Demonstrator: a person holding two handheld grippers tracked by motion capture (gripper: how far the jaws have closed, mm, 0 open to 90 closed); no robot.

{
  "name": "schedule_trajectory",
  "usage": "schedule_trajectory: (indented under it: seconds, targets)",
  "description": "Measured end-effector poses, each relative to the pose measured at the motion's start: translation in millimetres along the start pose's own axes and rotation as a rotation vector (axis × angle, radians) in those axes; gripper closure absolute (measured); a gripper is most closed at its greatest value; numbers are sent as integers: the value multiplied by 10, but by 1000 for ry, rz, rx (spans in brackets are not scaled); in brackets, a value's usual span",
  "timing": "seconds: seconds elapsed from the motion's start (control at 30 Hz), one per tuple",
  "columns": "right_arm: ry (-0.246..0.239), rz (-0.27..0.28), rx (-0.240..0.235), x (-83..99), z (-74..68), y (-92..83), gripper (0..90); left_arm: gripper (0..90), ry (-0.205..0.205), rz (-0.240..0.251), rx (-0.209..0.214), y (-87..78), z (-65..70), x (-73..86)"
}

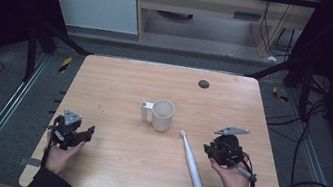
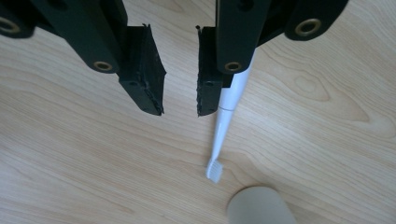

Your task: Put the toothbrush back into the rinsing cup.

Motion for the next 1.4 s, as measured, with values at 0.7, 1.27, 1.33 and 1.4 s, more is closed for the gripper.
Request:
schedule_trajectory:
  seconds: [0.7,1.27,1.33,1.4]
  targets:
    - [-89,-147,-12,-211,-323,250,635,428,6,-15,3,39,14,7]
    - [-111,-231,-18,-144,-456,436,584,427,10,-14,6,25,16,12]
    - [-113,-246,-13,-136,-467,461,582,427,10,-15,5,26,13,12]
    - [-111,-251,-12,-130,-468,479,583,427,10,-15,6,27,13,12]
Point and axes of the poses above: each handheld gripper's, and its own axes: y roughly forward along the jaws, x roughly out of its underside, z roughly to its right, the point moved 3 cm from there along y, roughly forward along the jaws, and after that the axes turned 14 degrees about x, right-handed, at the moved point
